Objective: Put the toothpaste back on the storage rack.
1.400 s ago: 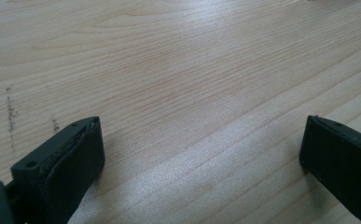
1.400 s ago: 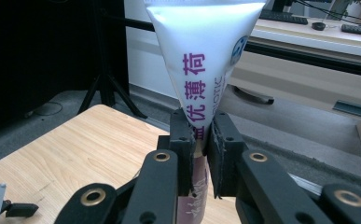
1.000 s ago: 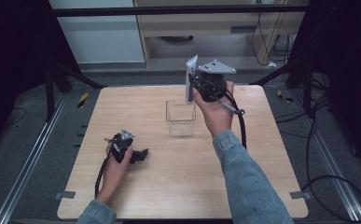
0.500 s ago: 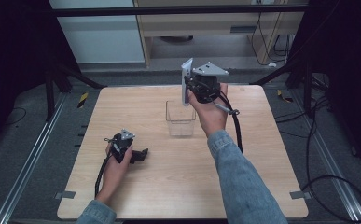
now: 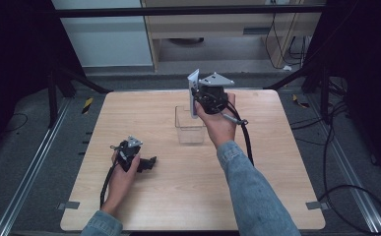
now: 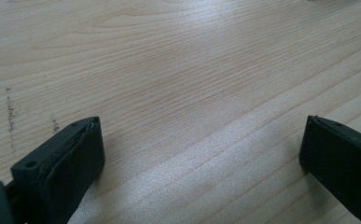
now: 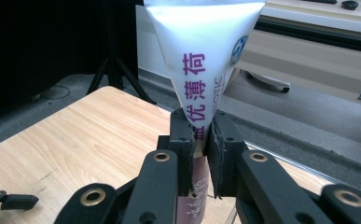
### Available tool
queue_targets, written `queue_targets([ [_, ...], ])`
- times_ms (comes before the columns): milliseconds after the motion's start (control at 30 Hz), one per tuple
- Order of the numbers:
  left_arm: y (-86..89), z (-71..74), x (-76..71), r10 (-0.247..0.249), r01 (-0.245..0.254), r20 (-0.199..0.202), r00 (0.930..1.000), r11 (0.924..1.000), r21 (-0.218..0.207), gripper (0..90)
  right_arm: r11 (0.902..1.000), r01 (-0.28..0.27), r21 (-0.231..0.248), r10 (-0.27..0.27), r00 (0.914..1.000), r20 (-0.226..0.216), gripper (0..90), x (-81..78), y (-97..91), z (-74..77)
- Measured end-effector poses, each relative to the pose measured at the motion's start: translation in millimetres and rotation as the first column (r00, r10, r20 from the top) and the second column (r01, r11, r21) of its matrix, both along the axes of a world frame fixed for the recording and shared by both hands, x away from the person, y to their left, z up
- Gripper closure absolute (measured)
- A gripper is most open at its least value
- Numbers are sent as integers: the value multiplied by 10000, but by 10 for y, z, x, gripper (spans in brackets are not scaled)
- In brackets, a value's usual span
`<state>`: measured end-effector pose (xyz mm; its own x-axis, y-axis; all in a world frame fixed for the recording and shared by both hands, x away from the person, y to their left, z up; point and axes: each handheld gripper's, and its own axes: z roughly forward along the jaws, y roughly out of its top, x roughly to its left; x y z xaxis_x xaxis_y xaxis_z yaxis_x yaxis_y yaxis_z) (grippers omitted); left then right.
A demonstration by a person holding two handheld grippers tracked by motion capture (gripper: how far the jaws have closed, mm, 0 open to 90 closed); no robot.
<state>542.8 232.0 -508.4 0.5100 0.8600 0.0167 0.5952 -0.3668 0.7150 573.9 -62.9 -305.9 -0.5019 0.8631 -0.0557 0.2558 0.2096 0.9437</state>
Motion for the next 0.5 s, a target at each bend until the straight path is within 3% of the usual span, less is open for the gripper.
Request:
queue_targets([
  [500,-1,-1,-1,15,-15,-8,10000,10000,-14,0,9992,-110,-382,93,9989,-455,810,19,42,-261],
])
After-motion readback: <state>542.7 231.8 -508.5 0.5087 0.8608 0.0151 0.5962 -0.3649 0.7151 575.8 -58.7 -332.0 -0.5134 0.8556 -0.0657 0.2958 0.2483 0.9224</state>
